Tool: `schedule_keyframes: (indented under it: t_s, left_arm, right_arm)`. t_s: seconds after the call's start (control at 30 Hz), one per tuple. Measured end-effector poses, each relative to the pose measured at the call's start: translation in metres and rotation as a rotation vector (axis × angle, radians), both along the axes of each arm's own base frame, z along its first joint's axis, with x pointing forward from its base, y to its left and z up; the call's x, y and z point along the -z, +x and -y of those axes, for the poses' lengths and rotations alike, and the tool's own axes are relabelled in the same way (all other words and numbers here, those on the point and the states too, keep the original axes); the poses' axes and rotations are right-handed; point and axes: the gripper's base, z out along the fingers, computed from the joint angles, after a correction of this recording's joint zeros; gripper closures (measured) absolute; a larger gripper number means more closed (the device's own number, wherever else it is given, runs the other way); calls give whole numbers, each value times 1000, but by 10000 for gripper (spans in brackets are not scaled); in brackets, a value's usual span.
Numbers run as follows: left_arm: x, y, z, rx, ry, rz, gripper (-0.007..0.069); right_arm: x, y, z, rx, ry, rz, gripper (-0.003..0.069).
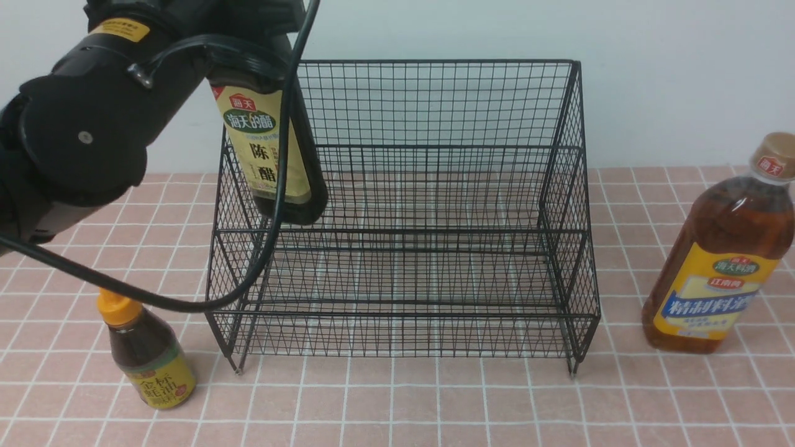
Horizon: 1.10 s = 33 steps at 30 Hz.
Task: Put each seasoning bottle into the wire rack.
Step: Use the left arm to put the condiment bottle back on the shelf
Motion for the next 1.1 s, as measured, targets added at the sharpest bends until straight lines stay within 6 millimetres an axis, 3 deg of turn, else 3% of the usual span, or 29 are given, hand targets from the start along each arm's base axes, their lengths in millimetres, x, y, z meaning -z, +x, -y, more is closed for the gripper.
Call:
schedule_keyframes:
  t_s: [0.23, 0.47, 0.9, 1.1]
  left_arm:
    - [6, 5, -2, -34, -38, -39, 323]
    - [27, 15, 1, -62, 38, -124, 323]
    - [65, 27, 17, 41, 70, -312, 323]
    - [69, 27, 20, 68, 74, -343, 323]
  right_arm:
    - [0, 0, 0, 0, 0, 0, 669]
    - [0, 0, 0, -17, -30, 8, 669]
    - [0, 0, 0, -37, -67, 18, 669]
    - [0, 0, 0, -38, -67, 17, 669]
